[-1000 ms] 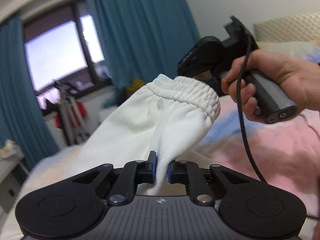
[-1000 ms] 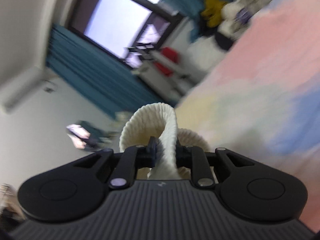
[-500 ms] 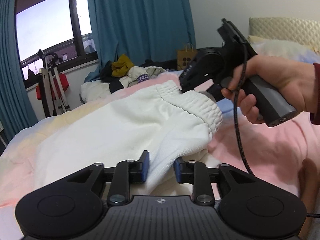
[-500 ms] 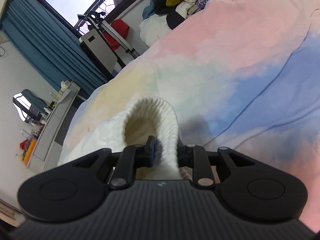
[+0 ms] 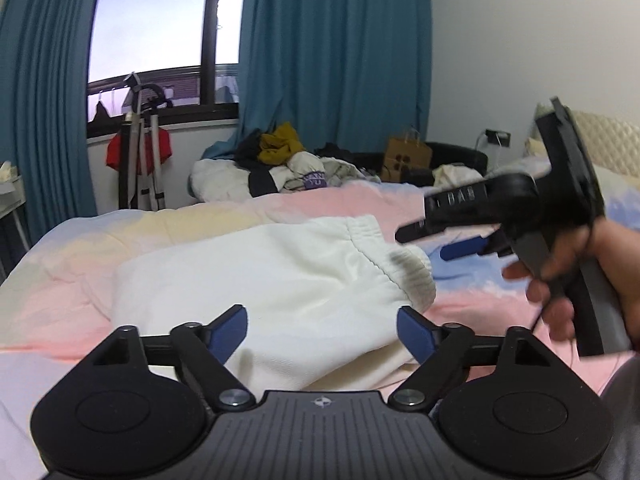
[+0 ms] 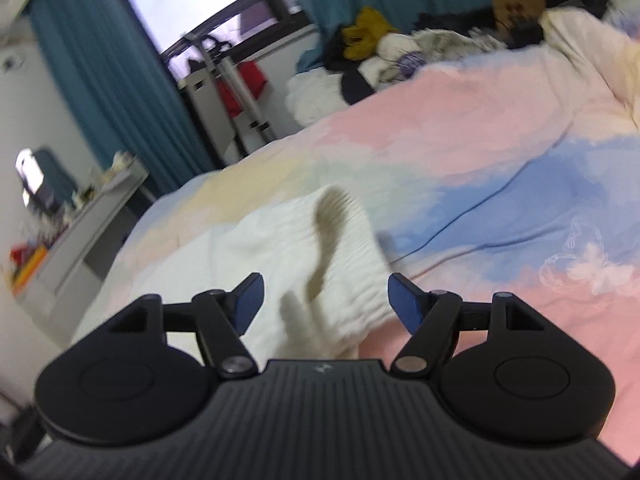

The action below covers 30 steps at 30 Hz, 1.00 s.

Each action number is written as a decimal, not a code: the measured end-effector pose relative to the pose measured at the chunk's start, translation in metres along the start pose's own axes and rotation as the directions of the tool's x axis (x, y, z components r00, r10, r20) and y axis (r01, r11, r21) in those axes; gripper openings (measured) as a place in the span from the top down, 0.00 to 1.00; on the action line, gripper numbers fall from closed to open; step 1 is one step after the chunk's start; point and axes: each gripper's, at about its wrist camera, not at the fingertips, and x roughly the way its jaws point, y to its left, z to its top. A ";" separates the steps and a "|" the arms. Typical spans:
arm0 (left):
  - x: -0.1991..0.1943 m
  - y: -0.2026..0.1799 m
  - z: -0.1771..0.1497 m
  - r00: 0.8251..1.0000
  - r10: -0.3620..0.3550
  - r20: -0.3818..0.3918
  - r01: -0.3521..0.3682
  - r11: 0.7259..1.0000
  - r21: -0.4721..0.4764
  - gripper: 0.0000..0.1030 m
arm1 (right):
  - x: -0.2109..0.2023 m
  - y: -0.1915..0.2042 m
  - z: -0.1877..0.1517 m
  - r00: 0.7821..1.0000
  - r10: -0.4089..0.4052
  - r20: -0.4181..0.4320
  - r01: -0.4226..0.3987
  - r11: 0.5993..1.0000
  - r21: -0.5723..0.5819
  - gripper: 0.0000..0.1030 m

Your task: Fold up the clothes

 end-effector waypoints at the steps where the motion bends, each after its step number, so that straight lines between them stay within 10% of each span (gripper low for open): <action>1: -0.004 0.000 0.000 1.000 0.005 0.006 -0.005 1.000 -0.008 0.10 | -0.004 0.007 -0.004 1.000 -0.005 0.003 0.005 1.000 -0.028 0.31; 17: -0.023 0.037 0.003 0.986 0.164 -0.023 -0.166 0.975 -0.145 0.00 | -0.037 0.064 -0.053 0.999 0.035 0.016 -0.030 0.963 -0.268 0.18; 30: -0.009 0.092 -0.008 0.963 0.203 -0.180 -0.253 0.909 -0.332 0.00 | -0.010 0.002 -0.056 0.996 0.061 -0.068 -0.043 0.970 0.238 0.18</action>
